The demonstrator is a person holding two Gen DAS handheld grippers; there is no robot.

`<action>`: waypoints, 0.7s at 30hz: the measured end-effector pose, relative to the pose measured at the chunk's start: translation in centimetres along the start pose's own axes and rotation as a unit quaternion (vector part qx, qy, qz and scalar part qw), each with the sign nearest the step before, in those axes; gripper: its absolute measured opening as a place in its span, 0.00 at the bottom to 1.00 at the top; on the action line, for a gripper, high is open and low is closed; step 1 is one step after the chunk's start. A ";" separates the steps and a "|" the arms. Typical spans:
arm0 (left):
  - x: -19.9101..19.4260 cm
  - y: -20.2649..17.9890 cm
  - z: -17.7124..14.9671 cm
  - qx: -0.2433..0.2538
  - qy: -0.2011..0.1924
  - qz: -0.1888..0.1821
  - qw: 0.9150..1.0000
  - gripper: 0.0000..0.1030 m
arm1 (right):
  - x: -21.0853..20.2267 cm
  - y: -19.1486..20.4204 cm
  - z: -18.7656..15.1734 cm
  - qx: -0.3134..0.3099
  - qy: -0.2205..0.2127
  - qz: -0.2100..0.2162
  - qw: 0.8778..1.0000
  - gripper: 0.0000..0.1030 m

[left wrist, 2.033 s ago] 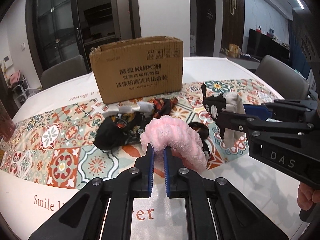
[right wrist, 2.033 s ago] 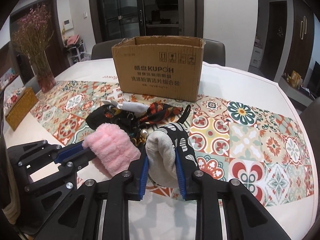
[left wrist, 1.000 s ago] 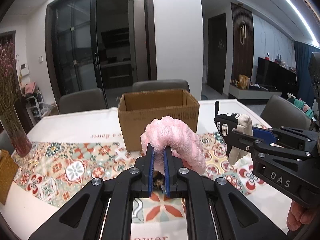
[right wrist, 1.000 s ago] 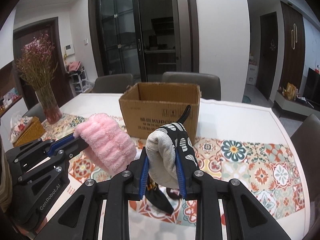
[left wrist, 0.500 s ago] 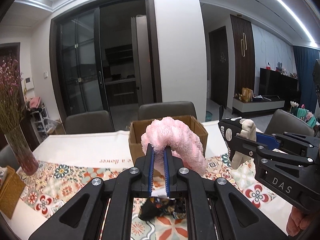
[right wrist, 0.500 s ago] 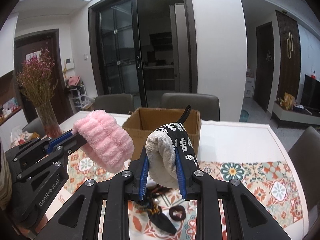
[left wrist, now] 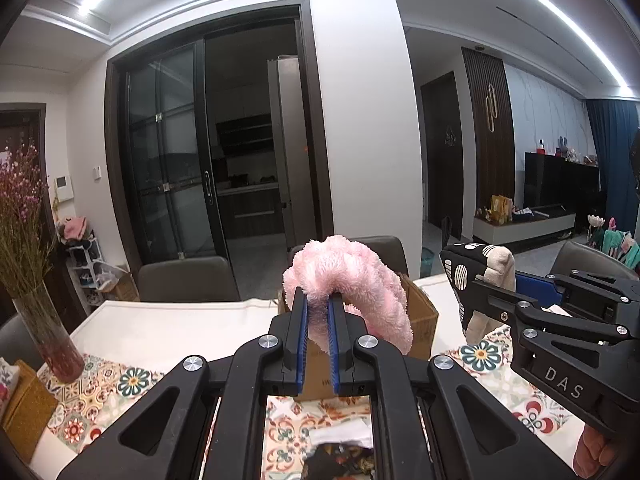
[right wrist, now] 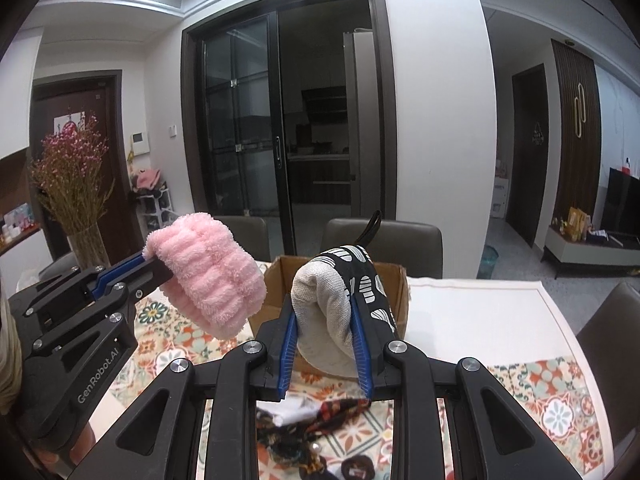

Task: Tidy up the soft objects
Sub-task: 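Lift the headband and sock with both tools and carry them over the box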

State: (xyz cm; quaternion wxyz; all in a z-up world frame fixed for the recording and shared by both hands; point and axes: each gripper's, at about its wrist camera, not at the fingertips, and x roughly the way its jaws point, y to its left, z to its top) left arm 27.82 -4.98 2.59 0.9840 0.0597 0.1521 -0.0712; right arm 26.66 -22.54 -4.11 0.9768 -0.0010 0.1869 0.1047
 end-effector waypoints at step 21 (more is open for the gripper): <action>7.2 1.5 2.0 0.005 -0.027 0.014 1.000 0.10 | 6.8 -0.5 3.0 -0.024 -0.027 -0.010 0.999 0.26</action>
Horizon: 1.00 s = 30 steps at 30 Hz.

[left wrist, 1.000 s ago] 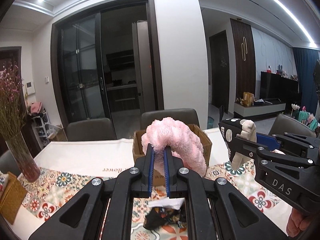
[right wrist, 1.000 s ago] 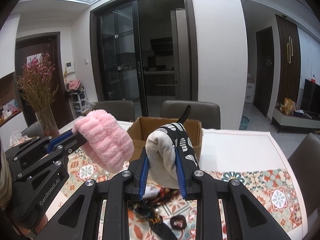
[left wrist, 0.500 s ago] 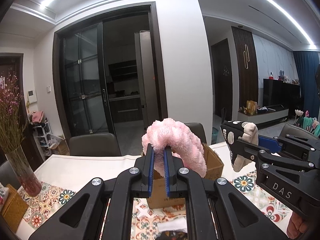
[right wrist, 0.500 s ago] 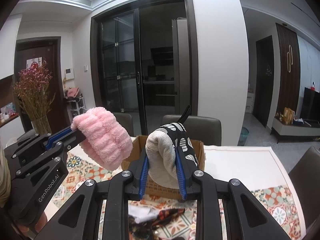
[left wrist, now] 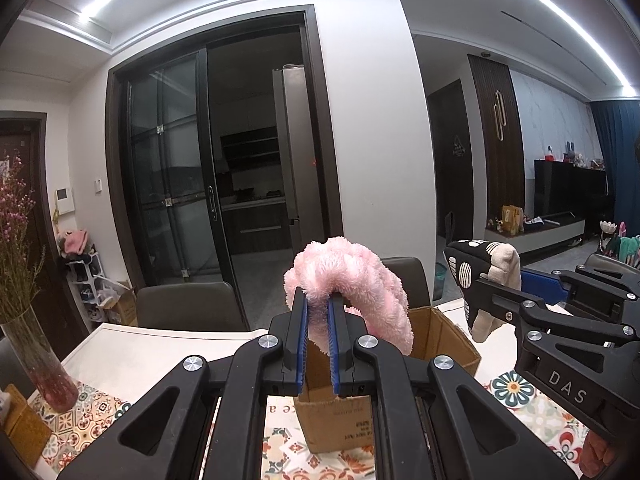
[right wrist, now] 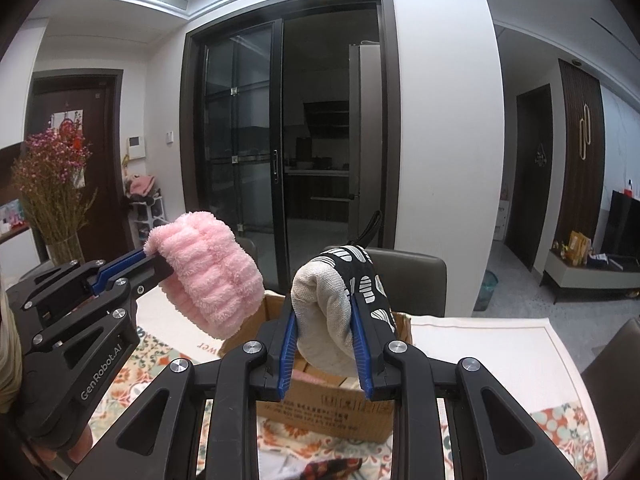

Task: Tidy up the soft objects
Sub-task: 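Lift the headband and sock with both tools and carry them over the box, then open both tools to drop the headband and sock into the box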

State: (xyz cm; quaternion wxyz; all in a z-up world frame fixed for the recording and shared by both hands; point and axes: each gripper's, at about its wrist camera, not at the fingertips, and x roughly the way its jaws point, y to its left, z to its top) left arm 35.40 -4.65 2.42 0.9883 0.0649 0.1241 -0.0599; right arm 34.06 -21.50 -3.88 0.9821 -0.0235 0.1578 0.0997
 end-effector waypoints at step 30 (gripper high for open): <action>11.6 -0.9 -3.7 0.015 0.085 -0.014 0.996 0.11 | 10.8 -1.9 -2.6 0.004 0.089 0.001 0.996 0.27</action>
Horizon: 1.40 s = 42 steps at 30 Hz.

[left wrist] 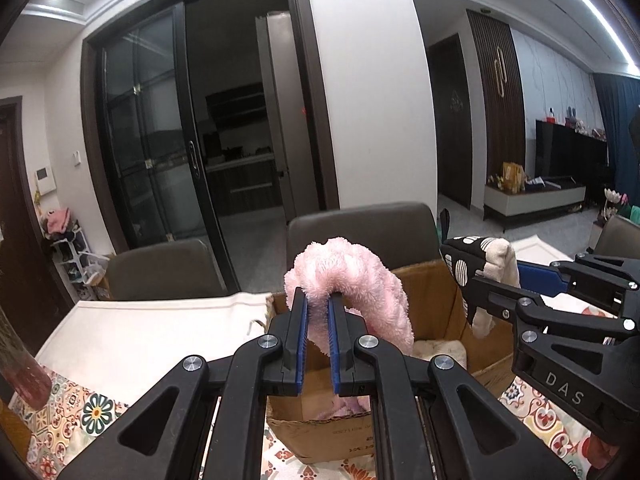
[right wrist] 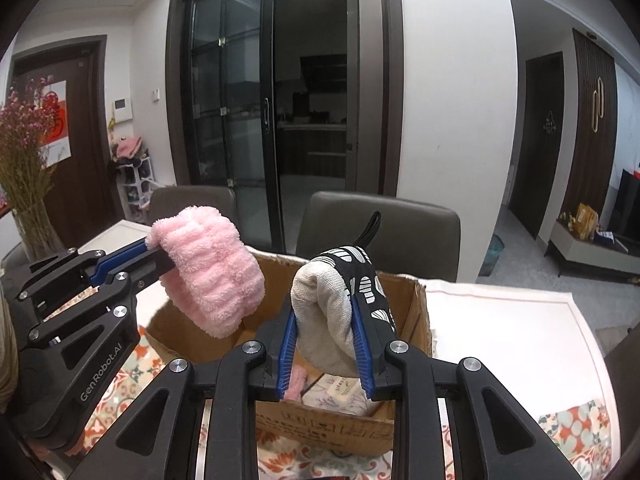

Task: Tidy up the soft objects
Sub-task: 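Open both tools to drop the headband and sock into the box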

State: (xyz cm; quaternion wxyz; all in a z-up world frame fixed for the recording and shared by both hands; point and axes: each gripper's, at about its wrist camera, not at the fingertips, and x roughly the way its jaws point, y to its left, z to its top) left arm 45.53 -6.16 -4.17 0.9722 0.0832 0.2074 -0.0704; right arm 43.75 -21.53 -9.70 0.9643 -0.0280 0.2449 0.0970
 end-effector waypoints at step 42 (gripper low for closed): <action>-7.4 0.5 -0.2 -0.014 -0.006 0.003 1.000 0.44 | -7.5 -0.6 -0.3 0.043 -0.020 -0.033 0.998 0.53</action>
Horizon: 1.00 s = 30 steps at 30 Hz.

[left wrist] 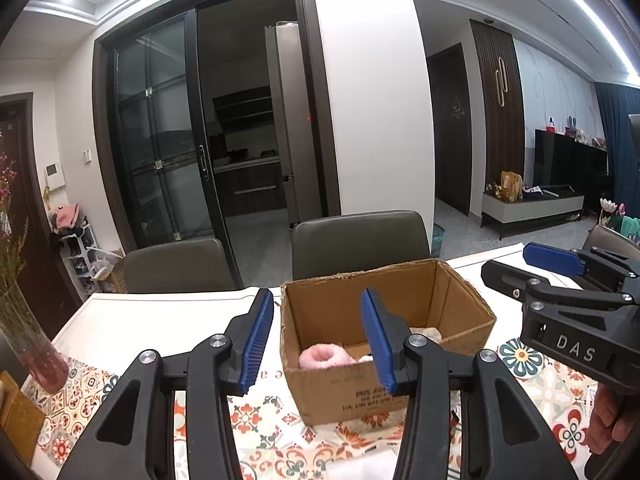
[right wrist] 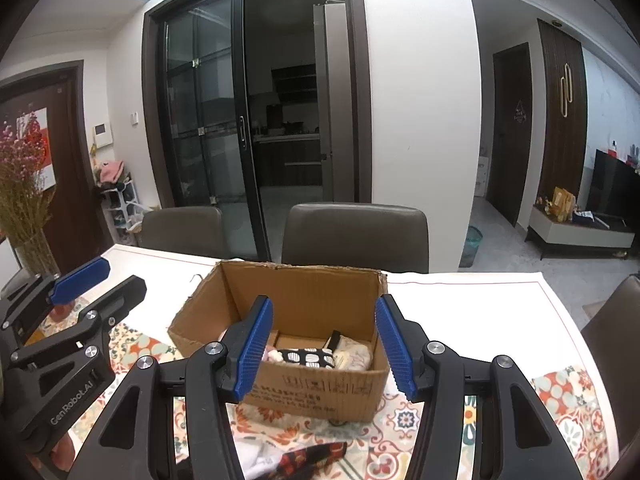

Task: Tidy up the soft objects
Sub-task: 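Open both tools to drop the headband and sock into the box, then move both tools back to the dark scarves and brown hair tie on the table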

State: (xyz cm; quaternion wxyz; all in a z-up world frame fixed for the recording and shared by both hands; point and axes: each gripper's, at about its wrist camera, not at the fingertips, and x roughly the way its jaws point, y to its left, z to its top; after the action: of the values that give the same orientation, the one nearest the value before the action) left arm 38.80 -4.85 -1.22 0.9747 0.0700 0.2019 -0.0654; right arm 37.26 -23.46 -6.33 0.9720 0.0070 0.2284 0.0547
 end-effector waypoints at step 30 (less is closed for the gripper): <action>-8.9 -1.7 -5.7 0.021 0.026 -0.005 0.999 0.52 | -6.9 0.3 -5.6 0.022 0.025 -0.010 0.999 0.53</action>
State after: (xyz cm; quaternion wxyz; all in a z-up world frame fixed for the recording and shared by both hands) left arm 28.28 -4.71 -2.99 0.9671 0.0912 0.2263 -0.0726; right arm 28.62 -24.02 -8.32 0.9661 0.0248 0.2536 0.0402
